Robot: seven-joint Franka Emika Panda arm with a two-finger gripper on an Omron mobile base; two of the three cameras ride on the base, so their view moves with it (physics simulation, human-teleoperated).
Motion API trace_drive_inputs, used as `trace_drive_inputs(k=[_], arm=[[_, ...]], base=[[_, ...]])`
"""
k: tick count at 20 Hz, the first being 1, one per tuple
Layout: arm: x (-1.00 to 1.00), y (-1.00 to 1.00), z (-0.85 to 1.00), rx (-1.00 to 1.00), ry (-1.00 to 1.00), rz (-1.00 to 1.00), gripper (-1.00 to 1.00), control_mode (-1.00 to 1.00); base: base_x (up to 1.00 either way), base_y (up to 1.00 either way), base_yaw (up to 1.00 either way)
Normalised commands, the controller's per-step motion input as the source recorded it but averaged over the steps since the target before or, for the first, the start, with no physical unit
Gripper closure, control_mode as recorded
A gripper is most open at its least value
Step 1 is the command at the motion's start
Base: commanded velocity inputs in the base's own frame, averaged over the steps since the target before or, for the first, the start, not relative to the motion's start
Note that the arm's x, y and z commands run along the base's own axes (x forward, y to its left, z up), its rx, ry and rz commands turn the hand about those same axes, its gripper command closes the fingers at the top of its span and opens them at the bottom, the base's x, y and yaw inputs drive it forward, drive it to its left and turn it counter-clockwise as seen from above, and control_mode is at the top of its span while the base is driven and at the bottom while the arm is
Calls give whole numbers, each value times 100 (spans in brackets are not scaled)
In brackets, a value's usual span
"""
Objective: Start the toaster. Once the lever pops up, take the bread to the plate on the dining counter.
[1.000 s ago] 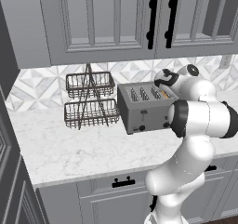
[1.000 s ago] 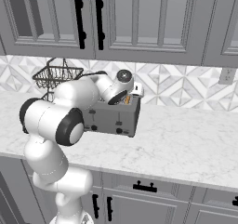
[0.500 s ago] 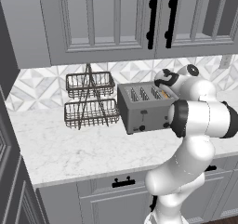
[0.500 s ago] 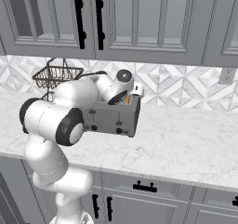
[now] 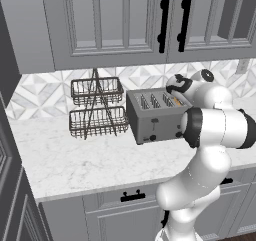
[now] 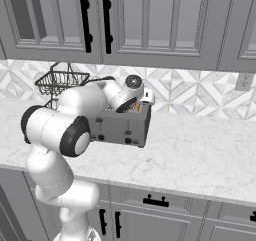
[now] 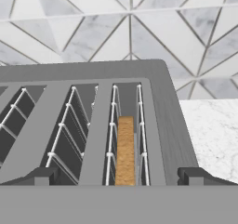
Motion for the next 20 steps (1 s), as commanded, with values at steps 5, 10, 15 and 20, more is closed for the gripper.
trace_drive_inputs(k=[5, 10, 15, 20], arm=[[0, 0, 0, 0, 0, 0, -100, -100], [0, 0, 0, 0, 0, 0, -100, -100], [0, 0, 0, 0, 0, 0, -100, -100], [0, 0, 0, 0, 0, 0, -100, -100]], base=[[0, 0, 0], [0, 0, 0], [0, 0, 0], [0, 0, 0]])
